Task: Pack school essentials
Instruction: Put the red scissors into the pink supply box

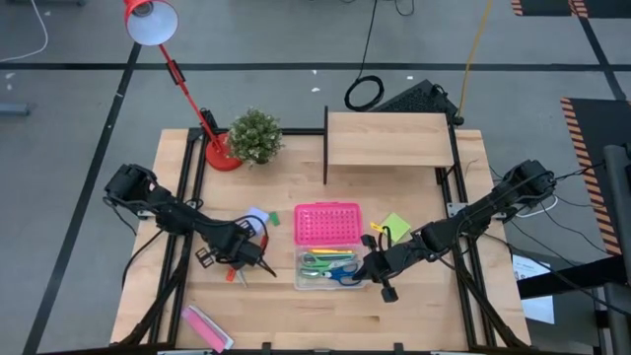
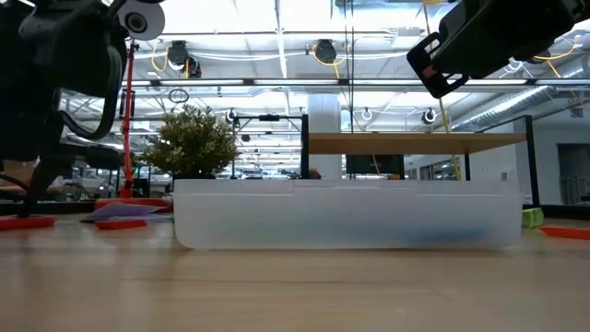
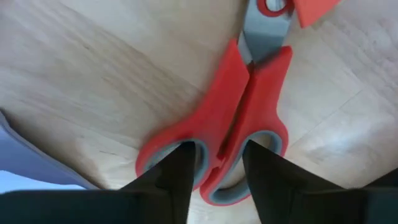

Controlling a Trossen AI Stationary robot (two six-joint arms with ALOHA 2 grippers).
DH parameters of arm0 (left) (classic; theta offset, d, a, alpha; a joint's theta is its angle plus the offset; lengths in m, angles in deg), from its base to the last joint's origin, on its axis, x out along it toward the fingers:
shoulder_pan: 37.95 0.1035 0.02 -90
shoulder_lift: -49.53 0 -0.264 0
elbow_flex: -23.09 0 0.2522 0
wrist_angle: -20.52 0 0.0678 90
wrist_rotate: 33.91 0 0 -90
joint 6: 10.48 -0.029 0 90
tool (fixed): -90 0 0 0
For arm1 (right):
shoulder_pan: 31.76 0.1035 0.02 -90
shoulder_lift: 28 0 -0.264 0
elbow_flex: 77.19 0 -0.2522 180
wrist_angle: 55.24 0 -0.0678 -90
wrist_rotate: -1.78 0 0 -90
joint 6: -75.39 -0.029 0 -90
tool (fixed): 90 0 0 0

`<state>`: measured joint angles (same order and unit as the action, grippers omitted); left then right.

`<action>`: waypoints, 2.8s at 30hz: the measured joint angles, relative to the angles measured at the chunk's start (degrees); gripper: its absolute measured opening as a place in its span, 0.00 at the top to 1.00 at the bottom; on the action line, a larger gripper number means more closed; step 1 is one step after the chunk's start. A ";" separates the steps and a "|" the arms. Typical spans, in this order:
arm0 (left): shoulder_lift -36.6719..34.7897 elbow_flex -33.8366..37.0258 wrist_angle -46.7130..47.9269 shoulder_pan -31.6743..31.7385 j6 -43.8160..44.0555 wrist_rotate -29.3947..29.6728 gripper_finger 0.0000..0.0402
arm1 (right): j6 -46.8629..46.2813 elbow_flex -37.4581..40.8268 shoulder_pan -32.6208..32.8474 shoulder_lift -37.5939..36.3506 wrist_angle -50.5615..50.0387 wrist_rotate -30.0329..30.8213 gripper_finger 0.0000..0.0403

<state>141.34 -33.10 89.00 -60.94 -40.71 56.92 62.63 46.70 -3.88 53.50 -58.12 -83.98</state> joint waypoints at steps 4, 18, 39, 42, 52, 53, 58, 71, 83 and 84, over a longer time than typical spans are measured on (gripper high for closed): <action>0.00 0.00 -0.12 0.02 -0.44 0.14 0.76 | 0.00 0.00 0.00 0.02 0.02 0.03 1.00; 0.17 -4.21 4.81 -2.00 8.23 -0.16 0.76 | -0.02 0.00 0.00 0.02 0.47 0.08 1.00; 0.07 -19.61 19.48 -6.91 26.51 10.50 0.76 | -3.06 0.01 -0.04 0.02 1.36 3.82 1.00; 0.07 -23.68 18.61 -7.21 26.26 14.57 0.76 | -4.12 0.02 -0.02 0.02 1.98 6.28 1.00; 0.00 -31.86 5.77 -4.10 20.89 25.19 0.76 | -3.27 0.02 -0.02 0.02 9.09 17.39 0.98; 0.00 -31.90 3.06 -3.53 20.16 25.17 0.76 | -2.98 0.02 -0.02 0.02 9.81 18.26 0.96; 0.00 -31.91 -9.36 -0.43 25.26 24.10 0.76 | -2.61 0.02 0.02 0.02 10.47 19.48 0.86; 1.87 -31.91 -24.68 -1.08 47.99 19.98 0.76 | -7.29 0.02 6.91 -13.84 -10.76 31.96 0.72; 11.21 -31.89 -29.47 0.96 61.44 11.22 0.76 | -10.40 0.02 13.14 -18.03 -17.03 31.94 0.72; 11.91 -31.89 -29.83 1.24 61.75 10.61 0.76 | -10.41 0.02 13.14 -18.03 -17.24 31.94 0.72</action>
<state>153.25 -64.99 59.16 -59.69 21.05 67.53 52.22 46.72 9.26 35.46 -75.36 -52.04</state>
